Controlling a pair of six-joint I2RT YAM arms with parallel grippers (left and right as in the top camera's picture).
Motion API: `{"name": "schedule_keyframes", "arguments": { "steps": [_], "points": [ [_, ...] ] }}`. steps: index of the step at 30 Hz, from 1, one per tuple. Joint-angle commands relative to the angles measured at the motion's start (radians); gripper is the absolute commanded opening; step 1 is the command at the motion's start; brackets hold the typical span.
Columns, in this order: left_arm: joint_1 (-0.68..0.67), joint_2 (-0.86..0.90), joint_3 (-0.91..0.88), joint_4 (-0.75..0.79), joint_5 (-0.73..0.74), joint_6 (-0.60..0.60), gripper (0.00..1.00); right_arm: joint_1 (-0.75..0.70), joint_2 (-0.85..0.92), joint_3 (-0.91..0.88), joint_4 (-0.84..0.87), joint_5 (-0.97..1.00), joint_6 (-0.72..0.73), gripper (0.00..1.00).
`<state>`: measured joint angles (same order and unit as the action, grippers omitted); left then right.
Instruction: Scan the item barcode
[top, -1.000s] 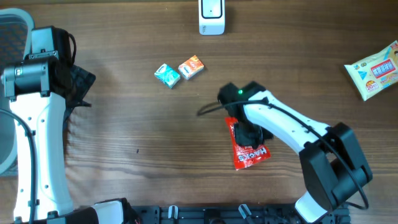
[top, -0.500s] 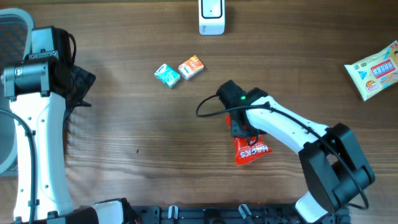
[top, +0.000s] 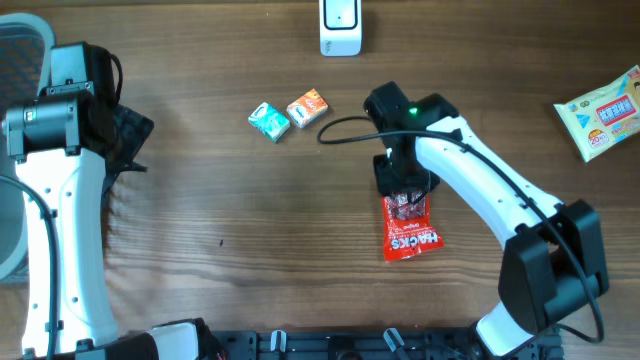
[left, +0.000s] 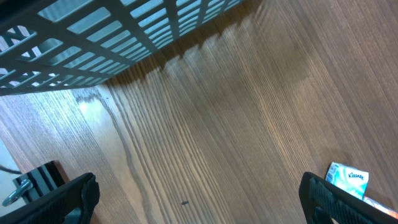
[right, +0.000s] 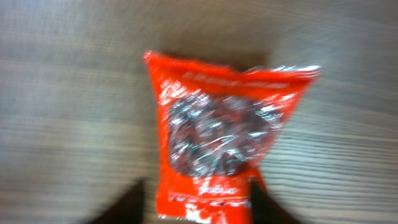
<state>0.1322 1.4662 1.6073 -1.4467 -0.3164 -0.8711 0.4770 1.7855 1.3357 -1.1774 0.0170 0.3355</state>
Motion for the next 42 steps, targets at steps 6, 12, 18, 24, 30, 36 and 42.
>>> {"name": "schedule_keyframes", "arguments": {
  "steps": [6, 12, 18, 24, 30, 36, 42],
  "points": [
    [0.005, 0.001, -0.005, 0.000, -0.006, -0.012, 1.00, -0.139, 0.002, -0.098, 0.100, -0.270, -0.181, 1.00],
    [0.005, 0.001, -0.005, 0.000, -0.006, -0.012, 1.00, -0.396, 0.002, -0.120, 0.095, -0.512, -0.320, 1.00],
    [0.005, 0.001, -0.005, 0.000, -0.006, -0.012, 1.00, -0.461, 0.002, -0.310, 0.127, -0.780, -0.466, 1.00],
    [0.005, 0.001, -0.005, 0.000, -0.006, -0.012, 1.00, -0.461, 0.002, -0.461, 0.290, -0.685, -0.304, 1.00],
    [0.005, 0.001, -0.005, 0.000, -0.006, -0.012, 1.00, -0.461, 0.002, -0.481, 0.266, -0.556, -0.255, 1.00],
    [0.005, 0.001, -0.005, 0.000, -0.006, -0.012, 1.00, -0.451, 0.002, -0.537, 0.291, -0.609, -0.214, 1.00],
    [0.005, 0.001, -0.005, 0.000, -0.006, -0.012, 1.00, -0.451, 0.002, -0.639, 0.428, -0.610, -0.074, 0.88]
  ]
}}
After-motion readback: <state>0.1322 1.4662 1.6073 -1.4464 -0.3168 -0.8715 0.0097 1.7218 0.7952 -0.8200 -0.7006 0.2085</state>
